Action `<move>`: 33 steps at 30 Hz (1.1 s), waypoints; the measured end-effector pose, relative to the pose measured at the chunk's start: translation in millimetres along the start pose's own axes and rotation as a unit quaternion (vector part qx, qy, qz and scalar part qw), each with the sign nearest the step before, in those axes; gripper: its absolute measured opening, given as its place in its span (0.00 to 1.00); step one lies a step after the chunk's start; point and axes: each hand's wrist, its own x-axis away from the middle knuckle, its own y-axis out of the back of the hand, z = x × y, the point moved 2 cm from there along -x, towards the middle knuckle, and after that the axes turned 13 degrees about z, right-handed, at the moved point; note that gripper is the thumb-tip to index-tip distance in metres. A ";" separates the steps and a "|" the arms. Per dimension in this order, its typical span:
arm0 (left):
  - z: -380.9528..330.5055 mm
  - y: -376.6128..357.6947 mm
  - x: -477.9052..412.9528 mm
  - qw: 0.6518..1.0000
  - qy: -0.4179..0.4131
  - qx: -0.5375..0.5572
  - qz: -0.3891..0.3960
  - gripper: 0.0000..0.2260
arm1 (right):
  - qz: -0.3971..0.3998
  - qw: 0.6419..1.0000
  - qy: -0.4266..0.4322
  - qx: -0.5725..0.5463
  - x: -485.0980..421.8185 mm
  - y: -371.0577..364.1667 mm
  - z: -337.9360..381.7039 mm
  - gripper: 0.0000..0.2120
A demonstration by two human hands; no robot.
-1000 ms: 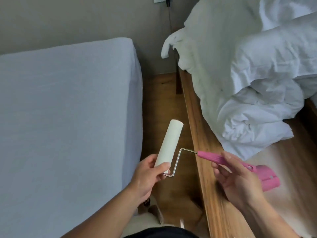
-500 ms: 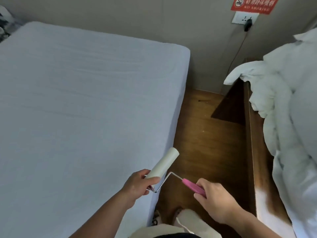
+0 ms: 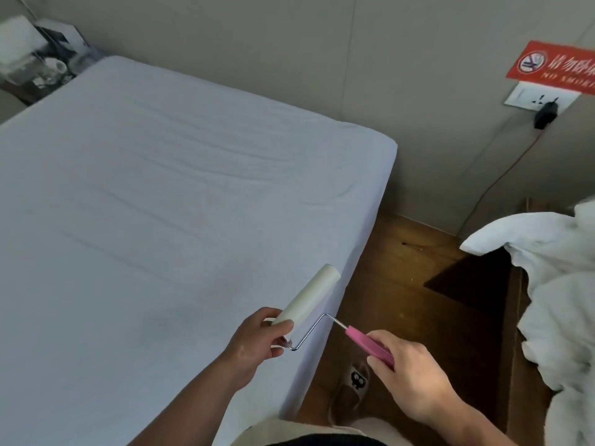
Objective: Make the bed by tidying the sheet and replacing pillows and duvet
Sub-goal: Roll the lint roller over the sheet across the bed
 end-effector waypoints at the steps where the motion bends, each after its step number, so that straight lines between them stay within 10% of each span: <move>1: -18.6 -8.9 -14.9 1.000 -0.002 -0.002 -0.002 0.15 | 0.008 1.000 0.001 0.010 -12.1 25.6 -4.6 0.15; 10: -155.1 -37.6 -139.7 0.995 -0.028 0.083 -0.057 0.25 | 0.047 0.998 0.007 0.047 -135.6 194.6 -5.6 0.22; 27: -371.7 88.7 -386.7 0.963 -0.055 0.152 -0.215 0.06 | 0.079 0.976 0.129 0.158 -464.5 405.6 95.2 0.24; 33: -399.5 172.9 -486.8 0.954 -0.046 0.079 -0.285 0.23 | 0.092 0.966 0.184 0.157 -628.4 444.0 131.4 0.26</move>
